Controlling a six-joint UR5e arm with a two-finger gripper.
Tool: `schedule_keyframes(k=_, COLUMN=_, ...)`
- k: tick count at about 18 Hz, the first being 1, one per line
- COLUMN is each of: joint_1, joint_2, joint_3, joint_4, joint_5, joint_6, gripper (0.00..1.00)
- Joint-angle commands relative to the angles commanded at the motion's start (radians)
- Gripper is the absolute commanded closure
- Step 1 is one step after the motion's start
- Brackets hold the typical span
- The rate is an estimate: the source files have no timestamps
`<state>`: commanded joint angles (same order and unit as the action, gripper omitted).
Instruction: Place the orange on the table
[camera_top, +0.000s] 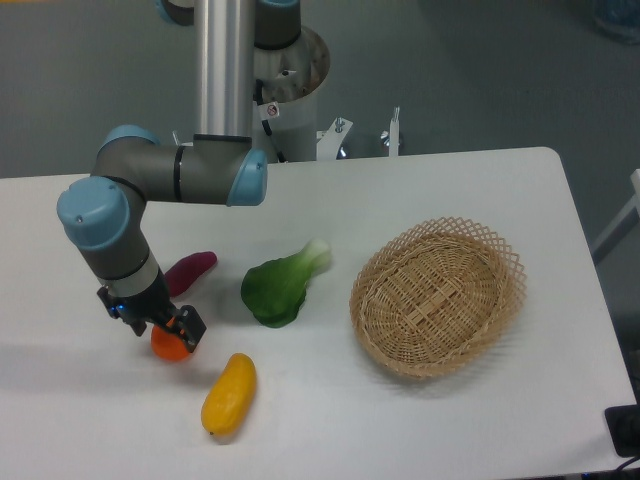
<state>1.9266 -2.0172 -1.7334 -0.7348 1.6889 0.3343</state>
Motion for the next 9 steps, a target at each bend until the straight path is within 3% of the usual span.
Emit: schedule_keyframes(k=9, joint_1=0.031, joint_2=0.031, joint_3=-0.005, joint_4=-0.005, joint_5=0.002, joint_6=0.054, gripper=0.0)
